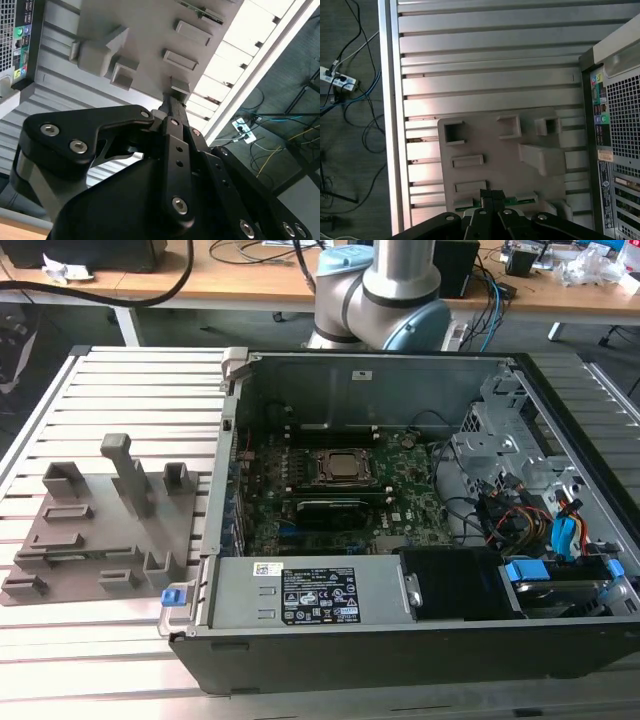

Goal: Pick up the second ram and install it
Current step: 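Reach for the second ram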

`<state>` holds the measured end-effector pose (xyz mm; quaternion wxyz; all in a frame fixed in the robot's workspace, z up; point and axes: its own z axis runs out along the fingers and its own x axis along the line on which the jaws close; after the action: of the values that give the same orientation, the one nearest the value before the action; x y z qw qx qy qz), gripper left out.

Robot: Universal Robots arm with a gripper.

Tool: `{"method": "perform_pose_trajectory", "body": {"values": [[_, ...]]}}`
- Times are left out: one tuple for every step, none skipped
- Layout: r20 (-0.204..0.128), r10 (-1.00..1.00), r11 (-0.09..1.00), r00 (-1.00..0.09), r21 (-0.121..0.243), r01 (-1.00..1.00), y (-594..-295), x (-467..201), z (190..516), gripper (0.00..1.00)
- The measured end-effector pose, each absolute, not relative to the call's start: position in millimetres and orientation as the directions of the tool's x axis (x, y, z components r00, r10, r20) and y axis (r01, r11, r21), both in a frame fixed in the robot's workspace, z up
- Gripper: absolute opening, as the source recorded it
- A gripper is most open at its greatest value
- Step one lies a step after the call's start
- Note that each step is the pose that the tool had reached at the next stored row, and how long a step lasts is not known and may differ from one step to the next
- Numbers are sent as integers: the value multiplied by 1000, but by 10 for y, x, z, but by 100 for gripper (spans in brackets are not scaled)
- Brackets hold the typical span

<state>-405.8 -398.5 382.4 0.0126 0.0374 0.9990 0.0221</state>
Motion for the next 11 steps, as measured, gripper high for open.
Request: {"method": "perform_pose_trajectory", "body": {"values": [[-24, 75, 996, -997, 45, 74, -3985, -4120, 3816, 11], [-24, 75, 996, -997, 45, 74, -3985, -4171, 3809, 11], [-24, 75, 996, -997, 45, 74, -3985, -4222, 3800, 11], [-24, 75, 996, -997, 45, 74, -3985, -4247, 3796, 11], [-23, 75, 996, -997, 45, 74, -3985, -4267, 3793, 11], [-24, 75, 996, -997, 45, 74, -3985, -4313, 3785, 11], [-23, 75, 996, -997, 45, 74, -3985, -4338, 3781, 11], [-24, 75, 996, -997, 45, 74, -3985, -4360, 3776, 11], [-23, 75, 996, -997, 45, 74, -3985, -4411, 3768, 11], [-23, 75, 996, -997, 45, 74, -3985, -4449, 3763, 11], [-23, 75, 996, -997, 45, 74, -3985, -4469, 3760, 11]]}}
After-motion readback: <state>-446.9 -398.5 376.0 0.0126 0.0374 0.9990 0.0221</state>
